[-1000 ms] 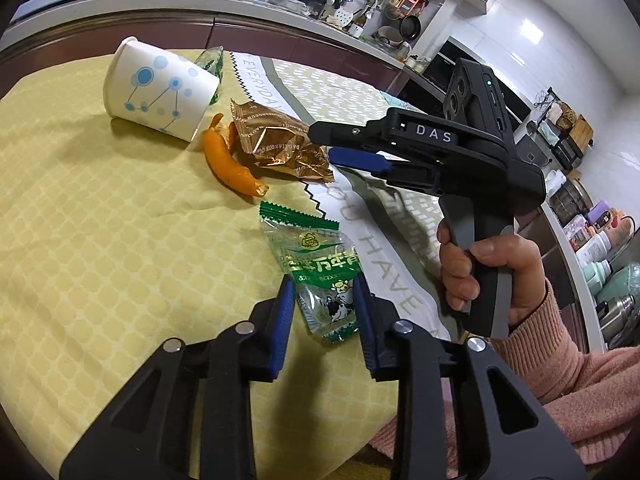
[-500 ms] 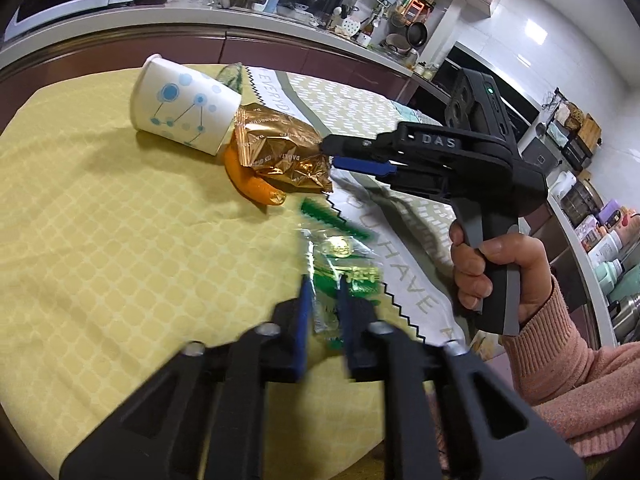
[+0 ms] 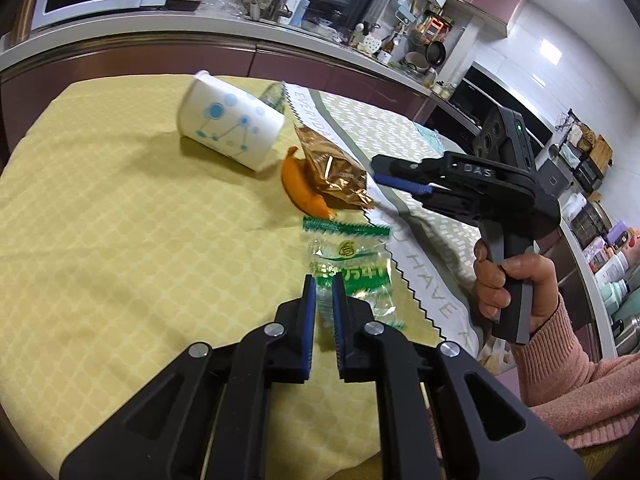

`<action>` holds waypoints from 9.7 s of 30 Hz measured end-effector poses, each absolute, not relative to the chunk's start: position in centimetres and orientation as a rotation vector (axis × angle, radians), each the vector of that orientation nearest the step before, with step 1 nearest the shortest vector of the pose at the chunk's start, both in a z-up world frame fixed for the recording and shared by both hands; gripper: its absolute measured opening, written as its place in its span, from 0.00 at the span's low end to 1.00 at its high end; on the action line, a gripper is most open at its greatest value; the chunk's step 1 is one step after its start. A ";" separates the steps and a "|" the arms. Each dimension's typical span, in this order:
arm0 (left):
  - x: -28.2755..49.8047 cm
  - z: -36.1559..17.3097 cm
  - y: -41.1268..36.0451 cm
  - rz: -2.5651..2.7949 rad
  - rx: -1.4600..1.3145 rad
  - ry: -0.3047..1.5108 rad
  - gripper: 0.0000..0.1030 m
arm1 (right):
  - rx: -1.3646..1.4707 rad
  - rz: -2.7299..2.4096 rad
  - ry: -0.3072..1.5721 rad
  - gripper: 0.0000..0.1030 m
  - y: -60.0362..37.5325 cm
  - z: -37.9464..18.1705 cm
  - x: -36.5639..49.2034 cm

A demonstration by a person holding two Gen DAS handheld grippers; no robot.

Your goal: Collect trash

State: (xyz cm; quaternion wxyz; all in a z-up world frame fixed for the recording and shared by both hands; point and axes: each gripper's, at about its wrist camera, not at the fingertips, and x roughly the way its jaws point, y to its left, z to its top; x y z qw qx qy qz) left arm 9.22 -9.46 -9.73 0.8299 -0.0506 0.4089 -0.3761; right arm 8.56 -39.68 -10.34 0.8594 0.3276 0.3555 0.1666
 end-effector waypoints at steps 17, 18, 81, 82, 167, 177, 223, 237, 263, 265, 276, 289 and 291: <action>8.9 -8.8 -9.0 -0.814 -0.121 0.864 0.40 | 0.631 0.348 0.789 0.59 -38.2 -10.7 10.2; 9.2 -8.5 -9.2 -0.814 -0.115 0.857 0.41 | 0.633 0.350 0.791 0.59 -38.2 -10.7 10.3; 8.8 -11.2 -14.6 -0.931 -0.060 0.966 0.48 | 0.695 0.531 0.688 0.18 -39.1 -8.1 7.9; 8.7 -11.3 -14.7 -0.929 -0.066 0.966 0.41 | 0.693 0.531 0.688 0.18 -39.0 -8.1 7.8; 6.5 -2.0 20.2 -0.172 -0.203 0.660 0.03 | 0.366 0.987 0.815 0.18 -10.8 -2.2 15.3; 7.5 -3.6 22.1 -0.124 -0.232 0.690 0.03 | 0.315 1.009 0.841 0.18 -7.6 -2.6 16.1; 10.7 -9.3 24.3 -0.007 -0.284 0.798 0.03 | 0.120 0.952 0.989 0.21 1.6 -6.4 18.8; 12.7 -11.8 24.9 0.005 -0.334 0.844 0.03 | 0.070 0.924 1.021 0.28 3.6 -7.2 19.1; 8.8 -7.7 20.5 -0.082 -0.251 0.697 0.51 | 0.095 0.932 0.944 0.43 -1.3 -5.8 16.2; 8.5 -7.2 19.6 -0.095 -0.235 0.684 0.56 | 0.096 0.929 0.926 0.45 -2.2 -5.3 15.8; 7.5 -5.4 13.7 -0.238 -0.199 0.652 0.67 | 0.111 0.860 0.777 0.48 -11.1 -2.1 11.9; 8.6 -5.3 4.5 -0.447 -0.149 0.680 0.68 | 0.251 0.596 0.718 0.48 -23.7 -2.8 9.3; 9.0 -5.4 3.4 -0.467 -0.141 0.689 0.68 | 0.281 0.551 0.719 0.48 -25.6 -3.5 9.4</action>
